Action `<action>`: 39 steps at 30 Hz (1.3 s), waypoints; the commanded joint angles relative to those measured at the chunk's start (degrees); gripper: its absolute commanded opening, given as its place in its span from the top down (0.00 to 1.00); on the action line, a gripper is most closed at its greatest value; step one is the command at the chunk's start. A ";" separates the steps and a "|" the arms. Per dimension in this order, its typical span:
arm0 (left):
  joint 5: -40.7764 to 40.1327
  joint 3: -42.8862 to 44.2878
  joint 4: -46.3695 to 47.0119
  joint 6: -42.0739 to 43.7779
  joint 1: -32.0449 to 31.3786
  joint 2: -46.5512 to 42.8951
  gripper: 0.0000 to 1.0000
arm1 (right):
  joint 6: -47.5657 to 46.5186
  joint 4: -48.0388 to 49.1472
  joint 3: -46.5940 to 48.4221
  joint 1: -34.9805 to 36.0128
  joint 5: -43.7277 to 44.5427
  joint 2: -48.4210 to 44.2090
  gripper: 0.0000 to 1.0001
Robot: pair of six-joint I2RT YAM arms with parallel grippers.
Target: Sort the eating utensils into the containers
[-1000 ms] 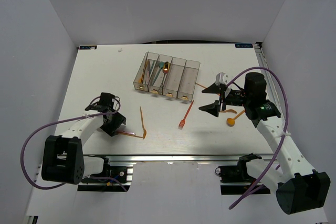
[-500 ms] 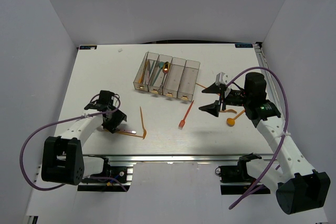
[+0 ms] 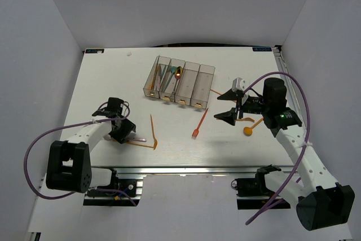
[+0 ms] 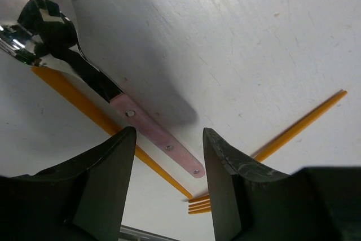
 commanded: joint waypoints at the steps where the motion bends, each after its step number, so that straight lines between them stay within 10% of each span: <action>1: -1.33 -0.45 1.10 0.49 0.48 0.84 0.38 | 0.54 1.46 1.21 -0.16 -0.51 -0.29 0.20; 26: -4.40 11.32 2.78 3.39 1.53 15.26 0.80 | 0.37 1.37 1.21 -0.78 -0.69 -0.82 0.20; 39: -0.72 10.72 16.91 20.95 1.36 -0.99 1.00 | 0.10 1.29 1.12 -2.35 -0.95 -1.26 0.20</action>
